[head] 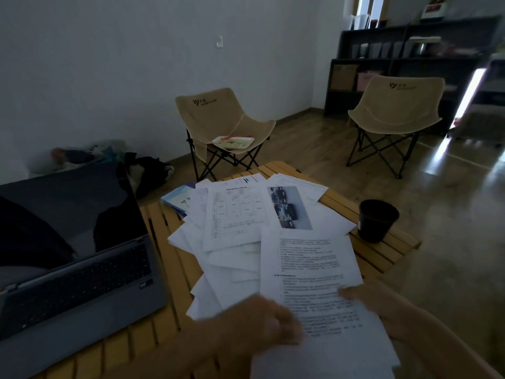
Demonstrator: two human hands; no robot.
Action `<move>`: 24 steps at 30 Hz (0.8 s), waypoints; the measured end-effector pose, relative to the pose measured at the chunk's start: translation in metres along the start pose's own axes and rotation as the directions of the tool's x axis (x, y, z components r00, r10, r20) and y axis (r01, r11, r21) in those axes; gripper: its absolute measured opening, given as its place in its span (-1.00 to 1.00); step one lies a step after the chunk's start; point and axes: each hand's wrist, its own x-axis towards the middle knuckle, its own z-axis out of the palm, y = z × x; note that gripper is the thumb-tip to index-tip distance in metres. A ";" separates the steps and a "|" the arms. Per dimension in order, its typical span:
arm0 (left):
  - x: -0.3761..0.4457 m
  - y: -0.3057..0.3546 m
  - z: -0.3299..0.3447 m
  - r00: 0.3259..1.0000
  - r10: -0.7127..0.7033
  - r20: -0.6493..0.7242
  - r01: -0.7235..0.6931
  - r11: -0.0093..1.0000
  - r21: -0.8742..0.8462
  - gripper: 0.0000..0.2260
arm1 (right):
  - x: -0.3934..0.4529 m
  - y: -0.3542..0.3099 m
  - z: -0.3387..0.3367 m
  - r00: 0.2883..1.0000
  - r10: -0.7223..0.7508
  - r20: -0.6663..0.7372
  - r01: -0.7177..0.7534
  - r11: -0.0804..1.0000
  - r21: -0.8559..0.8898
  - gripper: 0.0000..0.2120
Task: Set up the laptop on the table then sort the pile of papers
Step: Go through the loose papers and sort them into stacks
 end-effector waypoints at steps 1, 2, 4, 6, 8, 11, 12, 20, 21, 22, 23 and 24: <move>0.011 -0.013 -0.021 0.994 0.032 -0.107 -0.032 0.999 0.003 -0.72 | 0.006 -0.009 0.008 1.000 0.004 -0.015 -0.005 0.999 -0.042 -0.71; 0.027 -0.034 -0.041 0.958 0.035 -0.284 -0.013 0.997 0.081 -0.71 | 0.010 -0.009 0.003 0.998 -0.007 -0.068 0.002 0.998 -0.066 -0.71; 0.059 -0.073 -0.081 0.856 -0.071 -0.512 0.233 0.937 0.260 -0.57 | 0.013 -0.014 0.007 0.991 -0.049 -0.128 0.037 0.995 -0.096 -0.71; 0.080 -0.092 -0.097 0.863 -0.254 -0.437 0.405 0.865 0.297 -0.34 | 0.017 -0.005 0.006 0.990 -0.061 -0.130 0.044 0.991 -0.127 -0.72; 0.097 -0.096 -0.105 0.911 -0.314 -0.267 0.387 0.874 0.292 -0.26 | 0.020 -0.006 0.005 0.989 -0.048 -0.141 0.027 0.989 -0.146 -0.73; 0.111 -0.098 -0.110 0.920 -0.362 -0.153 0.391 0.803 0.450 -0.17 | 0.023 -0.004 0.006 0.985 -0.044 -0.165 0.020 0.990 -0.142 -0.74; 0.114 -0.099 -0.109 0.914 -0.383 -0.136 0.394 0.754 0.525 -0.16 | 0.023 -0.002 0.006 0.983 -0.048 -0.178 0.025 0.991 -0.128 -0.73; 0.084 -0.114 -0.081 0.914 -0.278 -0.294 0.401 0.718 0.569 -0.48 | 0.018 -0.003 0.003 0.988 -0.046 -0.150 0.029 0.993 -0.116 -0.66; 0.077 -0.121 -0.081 0.910 -0.292 -0.296 0.411 0.738 0.535 -0.49 | 0.017 -0.002 0.001 0.989 -0.045 -0.141 0.027 0.992 -0.125 -0.67; 0.069 -0.125 -0.082 0.900 -0.307 -0.310 0.428 0.759 0.491 -0.51 | 0.015 -0.002 0.000 0.990 -0.045 -0.133 0.027 0.991 -0.133 -0.67; 0.061 -0.129 -0.085 0.886 -0.306 -0.349 0.441 0.791 0.424 -0.54 | 0.012 -0.002 0.000 0.991 -0.042 -0.126 0.025 0.990 -0.136 -0.67; 0.053 -0.127 -0.087 0.863 -0.306 -0.403 0.455 0.817 0.355 -0.58 | 0.010 -0.002 0.000 0.991 -0.037 -0.128 0.019 0.991 -0.135 -0.67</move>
